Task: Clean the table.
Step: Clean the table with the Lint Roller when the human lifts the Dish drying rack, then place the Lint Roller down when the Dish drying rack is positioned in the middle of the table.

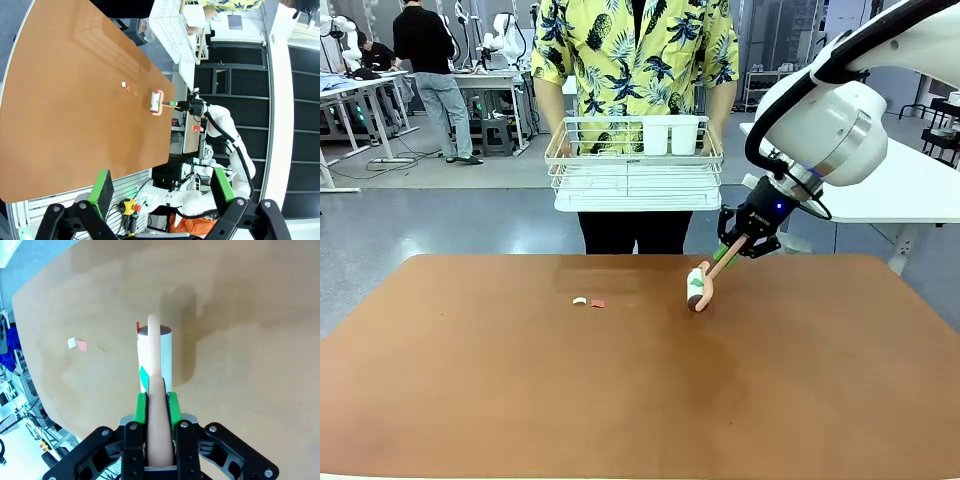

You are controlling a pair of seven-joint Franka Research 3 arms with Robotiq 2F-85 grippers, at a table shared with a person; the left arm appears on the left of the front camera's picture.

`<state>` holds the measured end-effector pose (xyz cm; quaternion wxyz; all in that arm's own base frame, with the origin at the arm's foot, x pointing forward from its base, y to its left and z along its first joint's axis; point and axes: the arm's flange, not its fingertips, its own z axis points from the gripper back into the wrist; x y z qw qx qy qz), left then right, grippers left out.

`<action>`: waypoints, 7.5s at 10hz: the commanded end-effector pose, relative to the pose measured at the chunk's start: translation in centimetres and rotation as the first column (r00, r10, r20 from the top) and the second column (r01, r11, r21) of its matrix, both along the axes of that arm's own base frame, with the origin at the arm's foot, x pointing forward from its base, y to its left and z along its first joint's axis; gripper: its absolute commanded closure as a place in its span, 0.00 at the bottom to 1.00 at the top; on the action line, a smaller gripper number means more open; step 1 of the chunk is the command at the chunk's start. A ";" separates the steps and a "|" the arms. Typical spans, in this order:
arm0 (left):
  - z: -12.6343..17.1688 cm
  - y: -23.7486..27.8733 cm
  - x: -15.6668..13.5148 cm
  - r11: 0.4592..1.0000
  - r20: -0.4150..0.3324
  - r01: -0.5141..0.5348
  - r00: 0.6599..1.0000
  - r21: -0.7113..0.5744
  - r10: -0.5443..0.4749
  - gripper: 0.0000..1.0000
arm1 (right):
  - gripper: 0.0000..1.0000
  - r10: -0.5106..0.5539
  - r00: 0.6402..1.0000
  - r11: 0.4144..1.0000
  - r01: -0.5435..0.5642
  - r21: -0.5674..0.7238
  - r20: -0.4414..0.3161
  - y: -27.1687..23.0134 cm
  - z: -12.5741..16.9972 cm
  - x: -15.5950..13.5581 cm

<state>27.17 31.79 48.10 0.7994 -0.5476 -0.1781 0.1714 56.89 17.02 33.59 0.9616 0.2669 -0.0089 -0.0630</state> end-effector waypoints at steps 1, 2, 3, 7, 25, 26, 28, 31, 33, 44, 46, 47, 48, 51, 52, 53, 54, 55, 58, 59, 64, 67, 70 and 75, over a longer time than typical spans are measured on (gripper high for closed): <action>0.0 0.0 -0.3 1.000 0.020 0.001 1.000 -0.001 -0.001 0.00 | 0.79 -0.014 1.000 1.000 0.015 0.009 -0.008 0.4 -1.6 -0.4; 0.0 0.0 -0.3 1.000 0.020 0.001 1.000 -0.001 -0.001 0.00 | 0.79 -0.016 1.000 1.000 0.016 0.009 -0.008 0.5 -1.9 -0.3; 0.0 0.0 -0.3 1.000 0.020 0.001 1.000 -0.001 -0.001 0.00 | 0.79 -0.008 1.000 1.000 0.008 0.006 -0.014 1.0 -2.2 -0.2; 0.0 0.0 -0.3 1.000 0.020 0.001 1.000 -0.001 -0.001 0.00 | 0.79 0.094 0.994 0.994 -0.091 0.054 -0.056 7.6 -4.1 0.3; 0.0 0.0 -0.3 1.000 0.020 0.001 1.000 -0.001 -0.001 0.00 | 0.79 0.238 0.971 0.971 -0.238 -0.014 0.021 16.2 10.6 -2.7; 0.0 0.0 -0.3 1.000 0.020 0.001 1.000 -0.001 -0.001 0.00 | 0.79 0.214 0.977 0.977 -0.214 -0.020 0.015 14.4 11.1 -2.8; 0.0 0.0 -0.3 1.000 0.020 0.001 1.000 -0.001 -0.001 0.00 | 0.79 0.297 0.955 0.936 -0.293 -0.193 -0.009 8.1 14.5 -3.8; 0.0 0.0 -0.3 1.000 0.020 0.001 1.000 -0.001 -0.001 0.00 | 0.79 0.205 0.978 0.930 -0.180 -0.321 0.047 -3.8 16.1 -7.0; 0.0 0.0 -0.3 1.000 0.020 0.001 1.000 -0.001 -0.001 0.00 | 0.79 0.185 0.981 0.897 -0.142 -0.418 0.065 -9.5 13.8 -8.6; 0.0 0.0 -0.3 1.000 0.020 0.001 1.000 -0.001 -0.001 0.00 | 0.79 0.172 0.984 0.908 -0.140 -0.395 0.046 -12.7 12.9 -8.6; 0.0 0.0 -0.3 1.000 0.020 0.001 1.000 -0.001 -0.001 0.00 | 0.79 0.172 0.984 0.908 -0.140 -0.395 0.046 -12.7 12.9 -8.6; 0.0 0.0 -0.3 1.000 0.020 0.001 1.000 -0.001 -0.001 0.00 | 0.79 0.172 0.984 0.908 -0.140 -0.395 0.046 -12.7 12.9 -8.6; 0.0 0.0 -0.3 1.000 0.020 0.001 1.000 -0.001 -0.001 0.00 | 0.79 0.172 0.984 0.908 -0.140 -0.395 0.046 -12.7 12.9 -8.6; 0.0 0.0 -0.3 1.000 0.020 0.001 1.000 -0.001 -0.001 0.00 | 0.79 0.172 0.984 0.908 -0.140 -0.395 0.046 -12.7 12.9 -8.6; 0.0 0.0 -0.3 1.000 0.020 0.001 1.000 -0.001 -0.001 0.00 | 0.79 0.172 0.984 0.908 -0.140 -0.395 0.046 -12.7 12.9 -8.6; 0.0 0.0 -0.3 1.000 0.020 0.001 1.000 -0.001 -0.001 0.00 | 0.79 0.172 0.984 0.908 -0.140 -0.395 0.046 -12.7 12.9 -8.6; 0.0 0.0 -0.3 1.000 0.020 0.001 1.000 -0.001 -0.001 0.00 | 0.79 0.172 0.984 0.908 -0.140 -0.395 0.046 -12.7 12.9 -8.6; 0.0 0.0 -0.3 1.000 0.020 0.001 1.000 -0.001 -0.001 0.00 | 0.79 0.172 0.984 0.908 -0.140 -0.395 0.046 -12.7 12.9 -8.6; 0.0 0.0 -0.3 1.000 0.020 0.001 1.000 -0.001 -0.001 0.00 | 0.79 0.172 0.984 0.908 -0.140 -0.395 0.046 -12.7 12.9 -8.6; 0.0 0.0 -0.3 1.000 0.020 0.001 1.000 -0.001 -0.001 0.00 | 0.79 0.172 0.984 0.908 -0.140 -0.395 0.046 -12.7 12.9 -8.6; 0.0 0.0 -0.3 1.000 0.020 0.001 1.000 -0.001 -0.001 0.00 | 0.79 0.172 0.984 0.908 -0.140 -0.395 0.046 -12.7 12.9 -8.6; 0.0 0.0 -0.3 1.000 0.020 0.001 1.000 -0.001 -0.001 0.00 | 0.79 0.172 0.984 0.908 -0.140 -0.395 0.046 -12.7 12.9 -8.6; 0.0 0.0 -0.3 1.000 0.020 0.001 1.000 -0.001 -0.001 0.00 | 0.79 0.172 0.984 0.908 -0.140 -0.395 0.046 -12.7 12.9 -8.6; 0.0 0.0 -0.3 1.000 0.020 0.001 1.000 -0.001 -0.001 0.00 | 0.79 0.172 0.984 0.908 -0.140 -0.395 0.046 -12.7 12.9 -8.6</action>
